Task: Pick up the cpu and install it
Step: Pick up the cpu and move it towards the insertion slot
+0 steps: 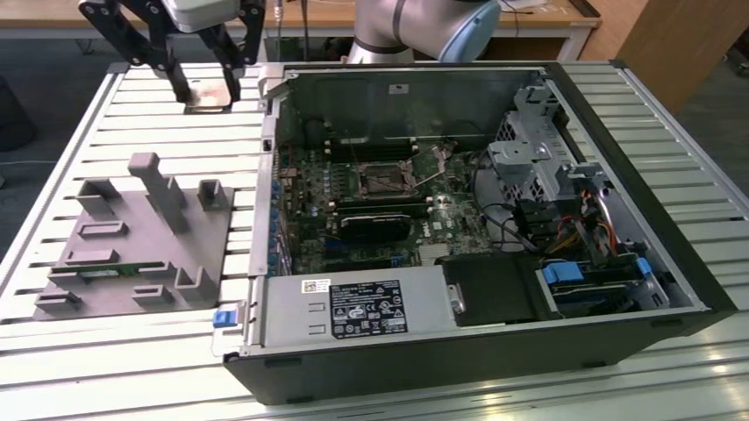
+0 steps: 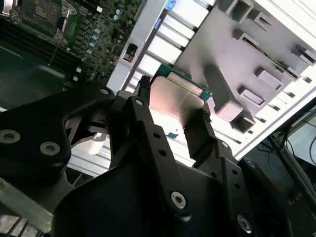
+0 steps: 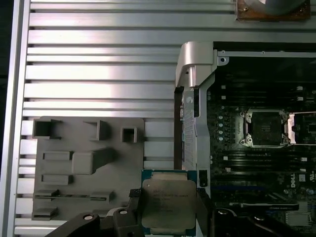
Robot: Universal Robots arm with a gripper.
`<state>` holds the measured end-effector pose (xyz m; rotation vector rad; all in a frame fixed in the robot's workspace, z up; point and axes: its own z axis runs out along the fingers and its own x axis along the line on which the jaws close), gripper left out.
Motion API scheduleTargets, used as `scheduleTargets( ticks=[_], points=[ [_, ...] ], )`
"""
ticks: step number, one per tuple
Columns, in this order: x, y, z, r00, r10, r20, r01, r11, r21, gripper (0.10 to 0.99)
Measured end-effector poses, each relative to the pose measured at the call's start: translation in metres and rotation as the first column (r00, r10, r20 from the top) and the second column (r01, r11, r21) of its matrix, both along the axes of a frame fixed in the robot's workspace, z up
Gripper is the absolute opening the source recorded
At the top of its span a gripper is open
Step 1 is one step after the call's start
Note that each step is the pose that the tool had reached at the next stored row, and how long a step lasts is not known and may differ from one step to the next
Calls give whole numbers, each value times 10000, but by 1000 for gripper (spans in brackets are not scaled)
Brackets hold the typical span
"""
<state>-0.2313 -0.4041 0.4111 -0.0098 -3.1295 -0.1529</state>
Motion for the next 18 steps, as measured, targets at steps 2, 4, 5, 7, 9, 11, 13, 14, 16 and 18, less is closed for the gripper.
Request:
scheduleTargets(
  ticks=[2,4,5,7,9,11,13,14,16,18],
  points=[
    [31,1,-1,10000,0,0,0,10000,1,529],
    [67,3,-4,10000,0,0,0,10000,1,529],
    [88,4,-5,10000,1,0,-1,10000,1,529],
    [132,7,-9,10000,1,1,-1,10000,2,529],
    [176,11,-11,10000,1,1,-1,10000,1,529],
    [225,21,-15,10000,0,0,0,10000,1,529],
    [277,38,-19,10000,0,0,0,10000,3,529],
    [299,52,-21,10000,1,0,-1,10000,3,529],
    [344,82,-32,10000,0,1,0,10000,4,529],
    [388,113,-42,10000,0,0,0,10000,4,529]
  ],
)
